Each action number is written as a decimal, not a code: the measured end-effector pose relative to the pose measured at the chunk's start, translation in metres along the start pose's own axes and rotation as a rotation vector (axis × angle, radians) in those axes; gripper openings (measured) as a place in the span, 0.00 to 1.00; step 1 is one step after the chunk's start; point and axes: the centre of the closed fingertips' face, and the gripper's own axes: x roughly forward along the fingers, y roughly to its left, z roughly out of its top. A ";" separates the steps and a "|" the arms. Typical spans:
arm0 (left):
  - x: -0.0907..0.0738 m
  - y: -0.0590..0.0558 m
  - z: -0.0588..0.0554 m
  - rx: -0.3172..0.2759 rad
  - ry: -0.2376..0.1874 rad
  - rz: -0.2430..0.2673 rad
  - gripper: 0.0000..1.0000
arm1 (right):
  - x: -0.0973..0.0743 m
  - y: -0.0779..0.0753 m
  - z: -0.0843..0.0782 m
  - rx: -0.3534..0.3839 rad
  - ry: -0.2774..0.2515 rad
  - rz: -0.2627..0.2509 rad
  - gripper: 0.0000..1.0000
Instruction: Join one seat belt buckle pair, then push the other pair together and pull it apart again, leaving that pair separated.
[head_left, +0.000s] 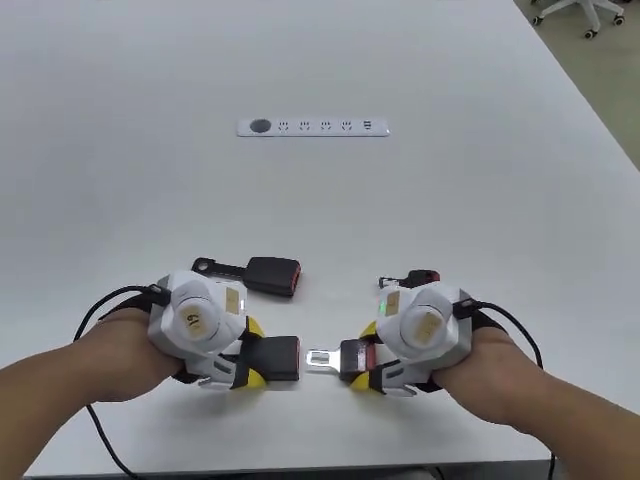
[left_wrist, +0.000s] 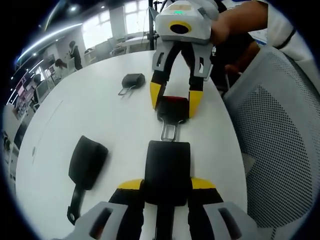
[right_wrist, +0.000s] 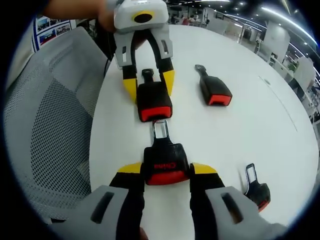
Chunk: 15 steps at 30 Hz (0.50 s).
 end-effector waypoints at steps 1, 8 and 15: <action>0.000 0.000 0.000 0.000 -0.002 -0.001 0.34 | 0.000 0.001 0.001 0.005 -0.008 -0.003 0.34; 0.000 0.000 0.000 -0.002 0.002 0.001 0.34 | 0.003 0.003 0.006 -0.007 -0.009 -0.002 0.34; 0.001 -0.001 0.001 -0.002 0.017 0.001 0.34 | 0.003 0.005 0.007 -0.034 0.000 -0.006 0.34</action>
